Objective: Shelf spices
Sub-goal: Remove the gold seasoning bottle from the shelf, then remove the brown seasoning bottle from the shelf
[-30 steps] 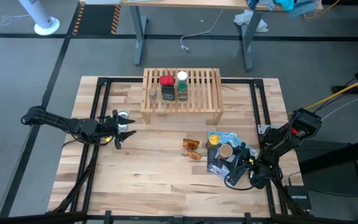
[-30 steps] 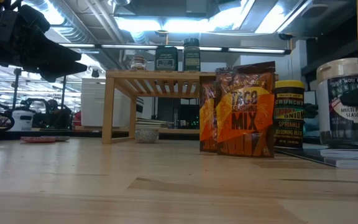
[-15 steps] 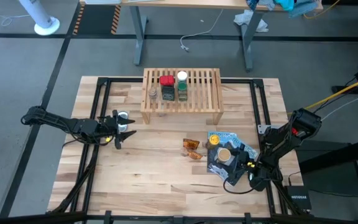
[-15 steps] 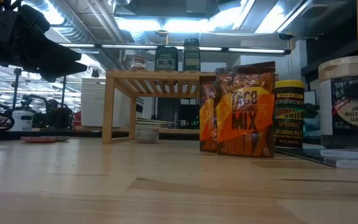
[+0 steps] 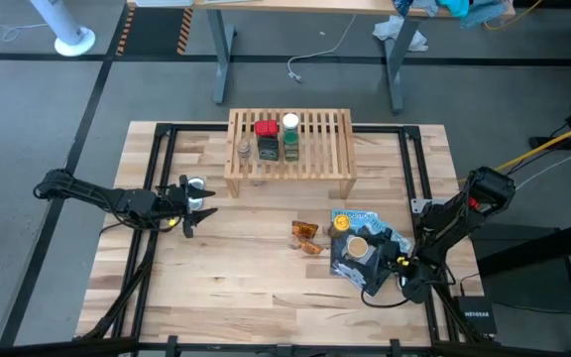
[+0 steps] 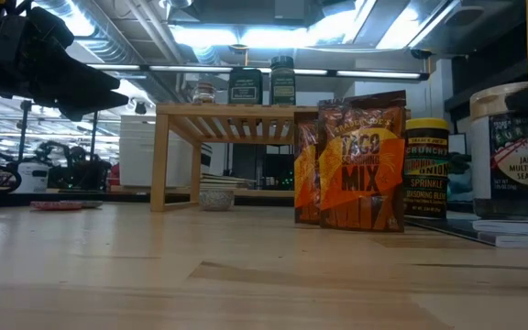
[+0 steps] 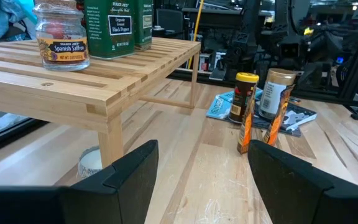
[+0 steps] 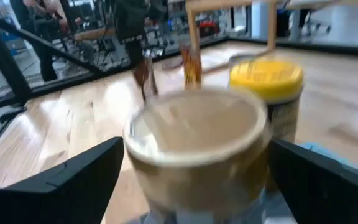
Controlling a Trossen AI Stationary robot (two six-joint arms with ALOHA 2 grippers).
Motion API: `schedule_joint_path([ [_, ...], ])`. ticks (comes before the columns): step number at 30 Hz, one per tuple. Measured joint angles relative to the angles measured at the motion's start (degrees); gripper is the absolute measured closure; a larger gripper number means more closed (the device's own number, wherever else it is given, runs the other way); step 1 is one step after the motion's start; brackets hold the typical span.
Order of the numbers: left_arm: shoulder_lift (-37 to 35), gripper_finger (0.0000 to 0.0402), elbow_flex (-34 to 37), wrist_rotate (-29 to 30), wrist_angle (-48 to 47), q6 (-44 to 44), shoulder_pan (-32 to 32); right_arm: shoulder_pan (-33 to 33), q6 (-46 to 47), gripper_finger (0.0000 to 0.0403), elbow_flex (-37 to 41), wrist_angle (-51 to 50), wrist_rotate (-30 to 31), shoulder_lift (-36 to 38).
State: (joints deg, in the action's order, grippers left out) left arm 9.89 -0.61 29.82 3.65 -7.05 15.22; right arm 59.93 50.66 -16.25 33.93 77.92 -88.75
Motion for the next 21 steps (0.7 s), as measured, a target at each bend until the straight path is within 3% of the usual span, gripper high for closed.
schedule_joint_path([
  [6,0.0,0.0160,0.0,0.0,0.0,0.0,0.0,4.2,-7.9,0.0010,0.0,-0.2,9.0,4.7],
  [12,0.0,0.0160,0.0,0.0,0.0,0.0,0.0,5.9,-15.4,0.0010,0.0,-0.8,9.6,10.3],
  [21,0.0,0.0160,0.0,0.0,0.0,0.0,0.0,-2.5,-30.8,0.0010,0.0,-0.8,8.5,22.8],
])
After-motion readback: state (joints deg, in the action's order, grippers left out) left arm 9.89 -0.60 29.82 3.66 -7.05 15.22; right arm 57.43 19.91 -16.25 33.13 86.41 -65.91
